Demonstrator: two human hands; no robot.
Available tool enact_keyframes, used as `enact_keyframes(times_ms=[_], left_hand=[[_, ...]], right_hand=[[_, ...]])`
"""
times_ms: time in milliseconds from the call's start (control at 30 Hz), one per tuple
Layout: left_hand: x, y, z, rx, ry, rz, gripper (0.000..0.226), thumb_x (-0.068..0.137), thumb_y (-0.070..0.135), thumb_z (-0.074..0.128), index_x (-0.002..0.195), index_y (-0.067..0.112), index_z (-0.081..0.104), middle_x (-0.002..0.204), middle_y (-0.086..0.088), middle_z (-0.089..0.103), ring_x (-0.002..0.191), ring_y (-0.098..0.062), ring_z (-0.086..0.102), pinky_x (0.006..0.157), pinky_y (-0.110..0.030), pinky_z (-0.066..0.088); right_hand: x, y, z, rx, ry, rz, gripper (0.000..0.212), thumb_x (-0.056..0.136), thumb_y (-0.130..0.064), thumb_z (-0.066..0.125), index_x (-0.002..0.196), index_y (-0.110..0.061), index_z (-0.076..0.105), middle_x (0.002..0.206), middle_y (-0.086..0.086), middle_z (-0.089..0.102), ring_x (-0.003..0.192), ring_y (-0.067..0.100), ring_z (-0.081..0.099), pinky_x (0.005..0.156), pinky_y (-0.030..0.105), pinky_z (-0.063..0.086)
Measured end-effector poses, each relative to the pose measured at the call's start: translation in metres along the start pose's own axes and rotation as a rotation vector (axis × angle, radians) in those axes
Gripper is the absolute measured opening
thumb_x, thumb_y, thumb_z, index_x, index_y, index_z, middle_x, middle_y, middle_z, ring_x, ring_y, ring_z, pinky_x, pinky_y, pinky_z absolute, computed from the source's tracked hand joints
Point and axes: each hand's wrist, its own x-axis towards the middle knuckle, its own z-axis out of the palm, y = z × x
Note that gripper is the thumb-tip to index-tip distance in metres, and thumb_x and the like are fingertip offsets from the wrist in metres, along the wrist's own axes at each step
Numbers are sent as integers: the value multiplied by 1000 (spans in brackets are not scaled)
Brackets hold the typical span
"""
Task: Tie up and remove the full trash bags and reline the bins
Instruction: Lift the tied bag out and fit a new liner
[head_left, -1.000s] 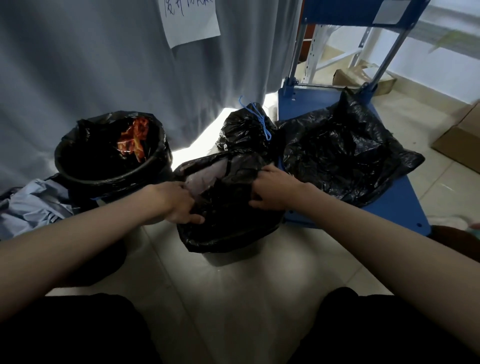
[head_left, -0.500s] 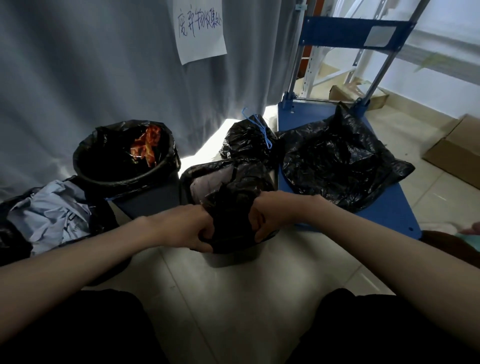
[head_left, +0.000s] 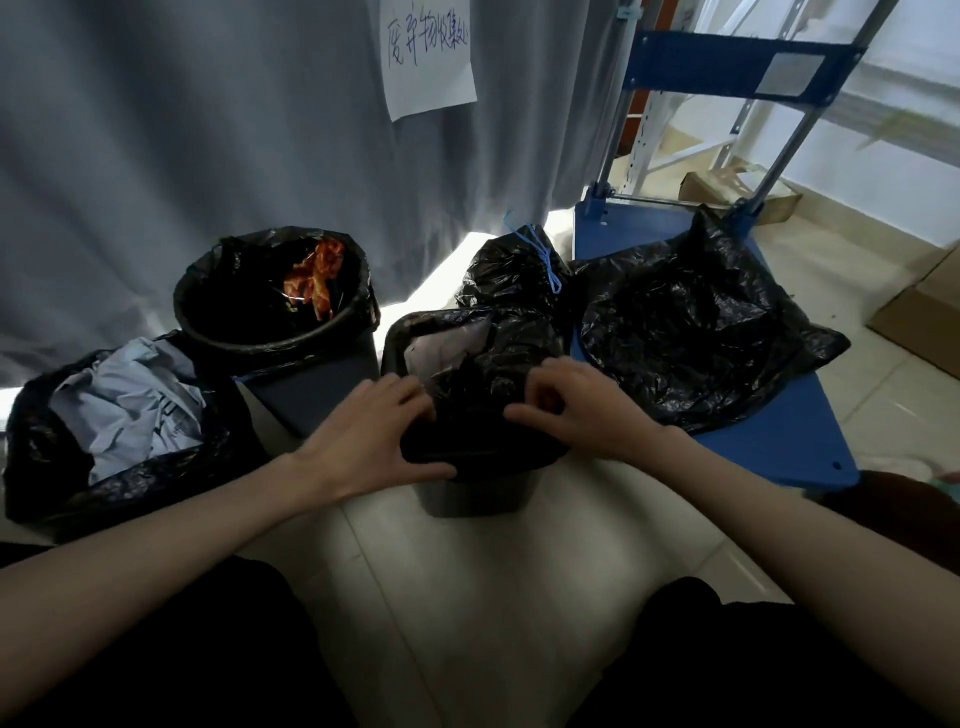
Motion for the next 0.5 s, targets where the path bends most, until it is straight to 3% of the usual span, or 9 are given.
enact_keyframes(times_ms=[67, 167, 267, 367, 433, 500], left_hand=[[-7, -2, 3, -213, 120, -255, 43, 82, 68, 57, 101, 29, 54, 100, 13, 45, 91, -8, 44, 80, -27, 40], [-11, 1, 13, -485, 248, -628, 27, 91, 35, 63, 106, 14, 55, 108, -1, 46, 97, -17, 51, 90, -35, 46], [-15, 4, 17, -911, 106, -997, 31, 98, 34, 52, 115, 8, 55, 117, -13, 59, 101, -26, 61, 95, -44, 50], [-21, 9, 15, -1400, -28, -1135, 40, 103, 39, 42, 121, 8, 59, 114, -12, 66, 100, -28, 65, 86, -37, 55], [-23, 9, 13, -1524, 21, -1181, 41, 105, 35, 38, 120, 6, 61, 107, -12, 66, 93, -24, 64, 89, -37, 55], [-25, 6, 11, -1551, 16, -1208, 34, 105, 23, 41, 121, 2, 62, 103, -13, 66, 86, -21, 65, 82, -33, 58]], right_hand=[[0, 12, -1, 96, 157, 211, 32, 88, -44, 62, 73, -17, 55, 72, -4, 54, 70, 14, 52, 68, 34, 46], [0, 27, 2, 270, 216, 555, 25, 90, -25, 65, 76, -12, 49, 71, 0, 53, 67, 15, 50, 61, 31, 41], [-2, 35, 7, 596, 91, 800, 29, 95, -31, 59, 75, -16, 45, 76, 6, 49, 69, 18, 52, 66, 33, 49], [-9, 36, 10, 989, -117, 981, 30, 99, -37, 52, 93, -10, 62, 81, 10, 64, 69, 23, 66, 64, 34, 59], [-14, 41, 8, 1143, -167, 1023, 31, 100, -35, 51, 99, -8, 65, 78, 9, 70, 69, 24, 71, 67, 39, 61], [-16, 46, 6, 1248, -195, 1025, 29, 101, -31, 50, 95, -9, 67, 77, 11, 70, 70, 24, 71, 75, 43, 60]])
